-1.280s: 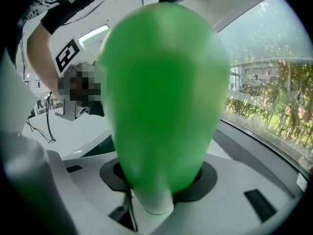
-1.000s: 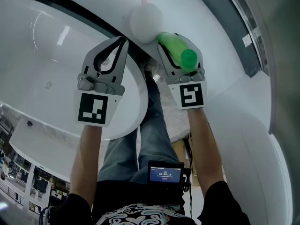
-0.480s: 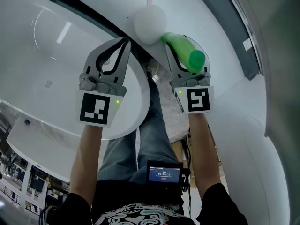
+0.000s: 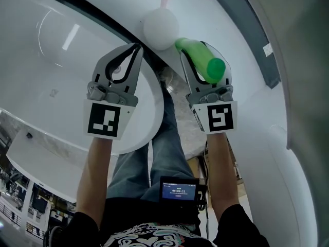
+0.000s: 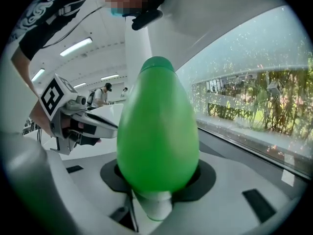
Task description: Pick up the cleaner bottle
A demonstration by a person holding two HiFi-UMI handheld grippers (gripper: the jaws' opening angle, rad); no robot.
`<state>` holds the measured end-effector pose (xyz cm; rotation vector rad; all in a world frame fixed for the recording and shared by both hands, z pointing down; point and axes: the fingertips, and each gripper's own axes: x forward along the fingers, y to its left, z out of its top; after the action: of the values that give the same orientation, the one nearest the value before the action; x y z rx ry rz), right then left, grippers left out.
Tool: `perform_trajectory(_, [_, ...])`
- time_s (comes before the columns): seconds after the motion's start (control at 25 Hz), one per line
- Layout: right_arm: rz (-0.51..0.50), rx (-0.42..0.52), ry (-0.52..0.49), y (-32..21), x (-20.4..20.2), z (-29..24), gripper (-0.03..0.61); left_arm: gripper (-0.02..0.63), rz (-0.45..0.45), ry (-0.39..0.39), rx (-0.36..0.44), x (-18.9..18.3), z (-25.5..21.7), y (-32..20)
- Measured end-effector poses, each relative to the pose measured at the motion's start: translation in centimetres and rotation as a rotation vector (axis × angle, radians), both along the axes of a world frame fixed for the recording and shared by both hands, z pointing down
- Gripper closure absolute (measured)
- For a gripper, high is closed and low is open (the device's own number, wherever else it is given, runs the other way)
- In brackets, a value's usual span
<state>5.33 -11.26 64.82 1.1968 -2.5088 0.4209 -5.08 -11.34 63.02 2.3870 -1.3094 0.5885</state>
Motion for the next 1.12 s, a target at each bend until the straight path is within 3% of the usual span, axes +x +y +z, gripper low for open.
perform_trajectory(0.52, [0.045, 0.03, -0.021, 0.0, 1.0, -4.1, 0.377, 0.586, 0.005, 0.015, 0.044, 0.8, -2.8, -0.5])
perform_trajectory(0.84, [0.032, 0.064, -0.03, 0.4, 1.6, -8.2, 0.377, 0.586, -0.006, -0.012, 0.105, 0.9, -6.7, -0.9])
perform_trajectory(1.12, [0.052, 0.085, -0.052, 1.4, 0.9, -12.6, 0.377, 0.586, -0.046, -0.011, 0.181, -1.1, -11.6, -0.7])
